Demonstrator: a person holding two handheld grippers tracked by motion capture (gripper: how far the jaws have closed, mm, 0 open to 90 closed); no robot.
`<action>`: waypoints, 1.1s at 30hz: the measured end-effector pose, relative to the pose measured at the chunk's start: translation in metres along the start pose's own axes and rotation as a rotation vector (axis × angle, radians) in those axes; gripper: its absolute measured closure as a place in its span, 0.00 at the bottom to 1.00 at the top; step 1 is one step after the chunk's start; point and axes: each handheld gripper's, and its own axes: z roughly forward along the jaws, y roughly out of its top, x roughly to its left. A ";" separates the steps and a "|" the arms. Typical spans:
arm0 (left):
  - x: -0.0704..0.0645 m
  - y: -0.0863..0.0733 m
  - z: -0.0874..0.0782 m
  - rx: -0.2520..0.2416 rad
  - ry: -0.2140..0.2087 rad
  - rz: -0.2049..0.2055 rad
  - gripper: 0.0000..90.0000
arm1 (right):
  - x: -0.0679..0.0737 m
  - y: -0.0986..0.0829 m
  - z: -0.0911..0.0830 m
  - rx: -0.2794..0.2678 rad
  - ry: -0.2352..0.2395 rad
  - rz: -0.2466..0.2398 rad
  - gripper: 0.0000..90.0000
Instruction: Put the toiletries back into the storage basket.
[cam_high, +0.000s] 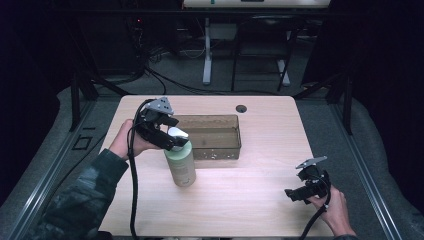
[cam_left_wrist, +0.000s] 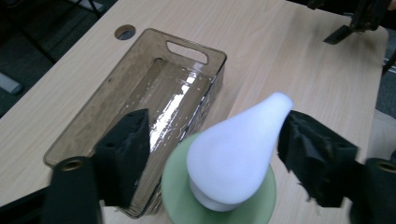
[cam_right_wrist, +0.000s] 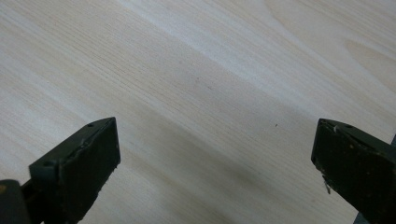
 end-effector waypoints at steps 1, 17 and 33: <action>0.000 0.000 0.000 0.002 0.003 0.002 0.36 | 0.000 0.000 0.000 0.000 0.003 0.000 0.01; -0.005 0.000 0.002 0.032 -0.002 0.028 0.65 | 0.001 0.000 0.000 0.002 -0.004 0.000 0.01; -0.008 -0.001 0.001 0.030 0.012 0.020 0.67 | 0.001 0.000 -0.001 -0.001 -0.005 0.000 0.02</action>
